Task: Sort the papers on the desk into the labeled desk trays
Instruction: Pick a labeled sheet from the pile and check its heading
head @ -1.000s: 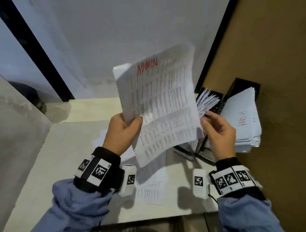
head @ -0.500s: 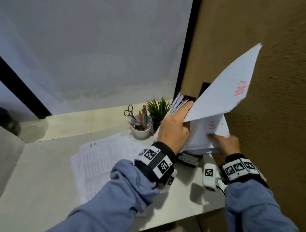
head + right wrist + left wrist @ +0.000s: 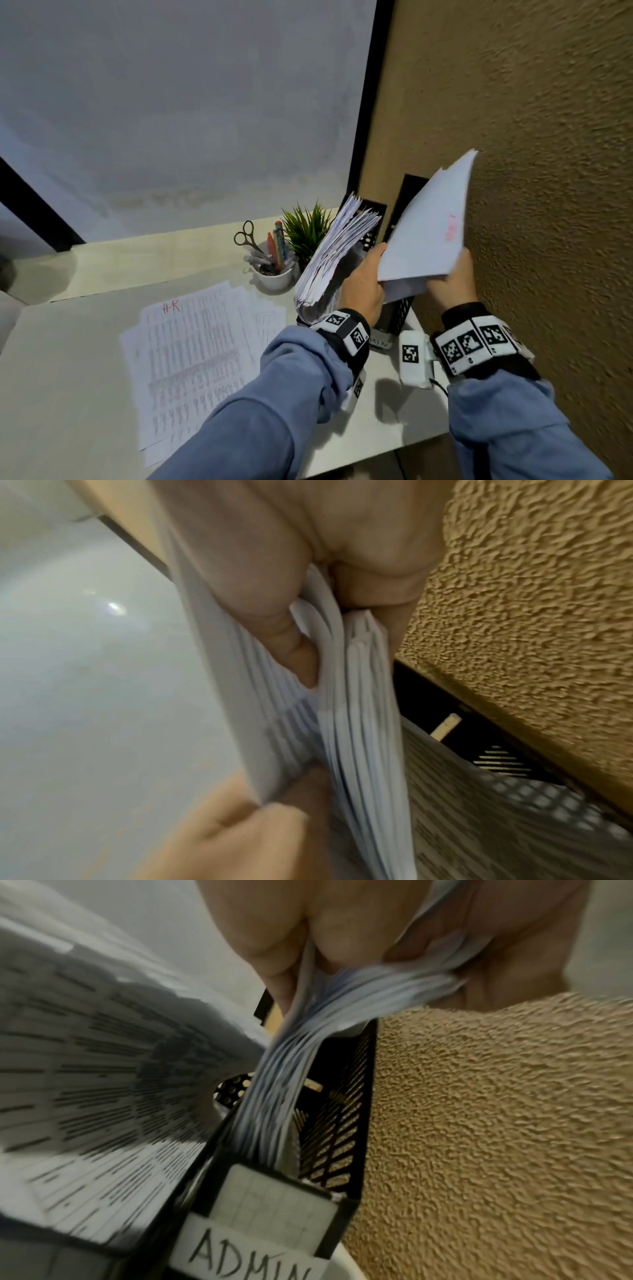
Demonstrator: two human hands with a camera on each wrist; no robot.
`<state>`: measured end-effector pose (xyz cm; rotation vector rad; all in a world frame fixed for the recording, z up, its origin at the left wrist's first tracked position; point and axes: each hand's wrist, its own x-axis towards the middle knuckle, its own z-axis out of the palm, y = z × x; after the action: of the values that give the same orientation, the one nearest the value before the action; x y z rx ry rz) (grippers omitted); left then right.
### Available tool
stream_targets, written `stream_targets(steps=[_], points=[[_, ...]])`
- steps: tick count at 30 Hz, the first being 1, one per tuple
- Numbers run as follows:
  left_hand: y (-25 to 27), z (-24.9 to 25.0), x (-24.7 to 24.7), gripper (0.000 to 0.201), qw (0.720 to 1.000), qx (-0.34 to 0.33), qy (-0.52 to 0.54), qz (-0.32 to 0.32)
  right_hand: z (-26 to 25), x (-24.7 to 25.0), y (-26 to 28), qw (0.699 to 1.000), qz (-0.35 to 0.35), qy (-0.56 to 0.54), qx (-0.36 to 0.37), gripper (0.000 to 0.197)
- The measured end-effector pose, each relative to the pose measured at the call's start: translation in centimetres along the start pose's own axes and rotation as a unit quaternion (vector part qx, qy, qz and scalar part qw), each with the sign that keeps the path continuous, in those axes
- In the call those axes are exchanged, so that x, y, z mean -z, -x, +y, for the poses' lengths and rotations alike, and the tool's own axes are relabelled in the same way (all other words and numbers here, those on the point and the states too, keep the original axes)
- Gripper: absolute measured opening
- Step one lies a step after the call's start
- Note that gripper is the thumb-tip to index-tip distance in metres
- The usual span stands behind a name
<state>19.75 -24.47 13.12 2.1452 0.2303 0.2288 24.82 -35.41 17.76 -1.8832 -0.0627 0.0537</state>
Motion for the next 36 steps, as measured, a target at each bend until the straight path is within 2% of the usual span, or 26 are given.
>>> stream_targets(steps=[1,5,8,9,10,12,14,16,18,20,23,26,28,30,33,36], points=[[-0.1,-0.5,-0.2,0.067,1.0,0.006,-0.007,-0.011,-0.3,0.1,-0.1,0.999,0.017,0.027,0.011,0.005],[-0.8,-1.0,-0.3,0.057,0.997,0.003,-0.058,-0.053,-0.9,0.2,-0.5,0.995,0.03,0.081,0.048,0.015],[-1.3,-0.5,-0.2,0.051,0.979,-0.034,-0.195,-0.051,-1.2,0.2,-0.3,0.99,0.031,0.128,0.053,0.026],[-1.3,-0.3,-0.1,0.048,0.977,-0.03,-0.203,-0.05,-1.4,0.2,-0.1,0.988,0.037,0.143,0.054,0.028],[-1.3,-0.1,0.0,0.043,0.978,-0.017,-0.2,-0.054,-1.5,0.1,-0.1,0.985,0.041,0.157,0.054,0.025],[-1.3,-0.3,0.0,0.029,0.974,0.011,-0.212,-0.078,-1.4,0.0,-0.2,0.981,0.053,0.179,0.061,0.008],[-1.4,-1.0,-0.2,0.024,0.969,0.035,-0.223,-0.104,-1.3,-0.4,0.0,0.975,0.054,0.211,0.046,0.01],[-1.3,-2.0,-0.4,0.031,0.973,0.058,-0.17,-0.148,-0.8,-1.0,0.2,0.963,0.045,0.263,0.025,0.022],[-1.0,-2.8,-0.6,0.049,0.974,0.081,-0.089,-0.192,-0.2,-1.5,0.5,0.954,0.03,0.298,-0.011,0.033],[-0.9,-3.6,-0.5,0.062,0.976,0.092,-0.034,-0.196,0.2,-1.7,0.6,0.953,0.015,0.301,-0.029,0.038],[-0.5,-3.9,0.6,0.065,0.98,0.095,0.043,-0.169,0.1,-1.5,0.6,0.961,0.008,0.276,-0.029,0.046],[1.2,-4.1,2.7,0.049,0.982,0.081,0.13,-0.114,-0.8,-1.6,1.0,0.964,0.04,0.263,-0.005,0.053],[3.4,-5.4,4.7,0.027,0.979,0.074,0.179,-0.055,-1.4,-2.4,1.9,0.965,0.073,0.241,0.07,0.055],[5.8,-8.0,7.1,0.01,0.979,0.097,0.179,0.008,-2.0,-3.7,3.2,0.958,0.097,0.194,0.186,0.049],[9.2,-14.2,10.2,0.014,0.971,0.188,0.109,0.097,-1.5,-7.1,6.0,0.949,0.045,0.136,0.281,0.038],[12.7,-20.7,12.7,0.016,0.923,0.347,0.007,0.164,0.9,-11.9,9.4,0.95,-0.086,0.125,0.272,0.031]])
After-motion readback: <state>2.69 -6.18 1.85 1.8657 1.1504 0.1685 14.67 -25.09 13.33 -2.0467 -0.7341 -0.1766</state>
